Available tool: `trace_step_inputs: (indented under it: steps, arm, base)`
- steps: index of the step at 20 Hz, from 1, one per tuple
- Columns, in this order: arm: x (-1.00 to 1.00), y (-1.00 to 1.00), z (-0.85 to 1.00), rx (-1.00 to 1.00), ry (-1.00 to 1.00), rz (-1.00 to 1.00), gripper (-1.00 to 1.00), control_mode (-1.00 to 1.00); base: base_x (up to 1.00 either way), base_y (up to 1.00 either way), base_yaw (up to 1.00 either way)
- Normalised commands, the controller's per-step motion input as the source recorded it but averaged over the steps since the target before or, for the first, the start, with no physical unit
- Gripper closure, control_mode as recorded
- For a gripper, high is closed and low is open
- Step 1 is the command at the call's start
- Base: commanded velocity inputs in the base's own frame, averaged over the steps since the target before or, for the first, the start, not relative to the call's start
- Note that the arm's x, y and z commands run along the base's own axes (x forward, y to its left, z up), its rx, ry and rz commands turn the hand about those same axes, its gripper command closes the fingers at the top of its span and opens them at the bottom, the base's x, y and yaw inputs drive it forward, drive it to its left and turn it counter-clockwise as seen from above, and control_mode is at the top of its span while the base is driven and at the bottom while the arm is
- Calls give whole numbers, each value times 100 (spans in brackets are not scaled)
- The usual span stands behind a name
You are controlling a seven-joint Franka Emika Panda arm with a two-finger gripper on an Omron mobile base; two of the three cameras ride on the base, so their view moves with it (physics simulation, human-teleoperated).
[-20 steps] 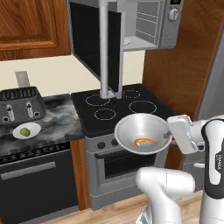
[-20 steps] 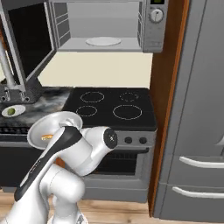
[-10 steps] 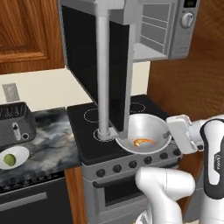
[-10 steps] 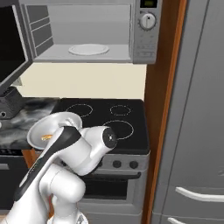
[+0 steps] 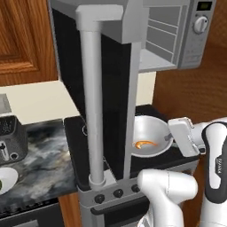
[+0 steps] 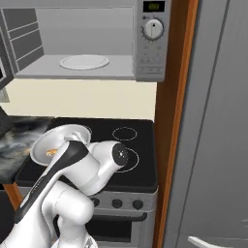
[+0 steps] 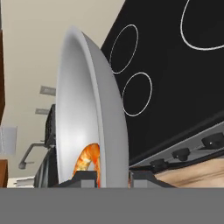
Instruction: Remove the mango from the bowl and place it on the small plate. Then place the bowl with only the shrimp in the microwave, close the door, and press the start button to microwave the shrimp.
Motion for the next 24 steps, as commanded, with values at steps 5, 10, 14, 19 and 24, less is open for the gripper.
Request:
trace_step_inputs:
  steps: [5,10,14,19,24]
  arm:
    - [0,0,0,0,0,0,100,100]
    - [0,0,0,0,0,0,100,100]
    - [0,0,0,0,0,0,100,100]
    - [0,0,0,0,0,0,100,100]
    - [0,0,0,0,0,0,100,100]
  base:
    - [49,-19,4]
    - [60,0,23]
    - [52,0,25]
    - [11,0,11]
    - [0,0,1]
